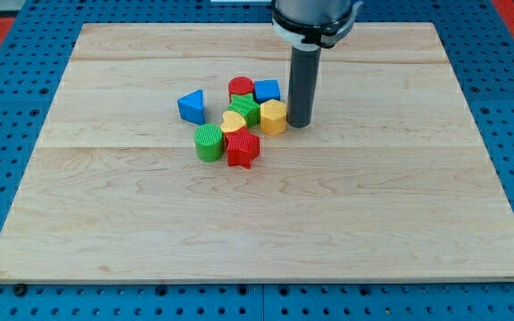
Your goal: Adjust the yellow hexagon vertically below the blue cube
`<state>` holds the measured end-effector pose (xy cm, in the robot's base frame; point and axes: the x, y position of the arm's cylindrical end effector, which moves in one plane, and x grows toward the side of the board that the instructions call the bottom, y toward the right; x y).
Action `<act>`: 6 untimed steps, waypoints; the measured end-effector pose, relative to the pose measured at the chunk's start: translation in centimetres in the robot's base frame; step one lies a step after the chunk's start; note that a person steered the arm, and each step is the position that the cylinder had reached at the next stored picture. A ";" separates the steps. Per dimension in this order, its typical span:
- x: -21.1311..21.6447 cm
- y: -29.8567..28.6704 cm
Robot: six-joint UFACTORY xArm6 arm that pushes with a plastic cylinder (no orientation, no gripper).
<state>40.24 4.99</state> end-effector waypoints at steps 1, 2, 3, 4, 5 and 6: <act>-1.2 0.0; -3.0 0.8; -2.9 1.5; -1.6 0.7; -1.3 0.5; -1.1 0.3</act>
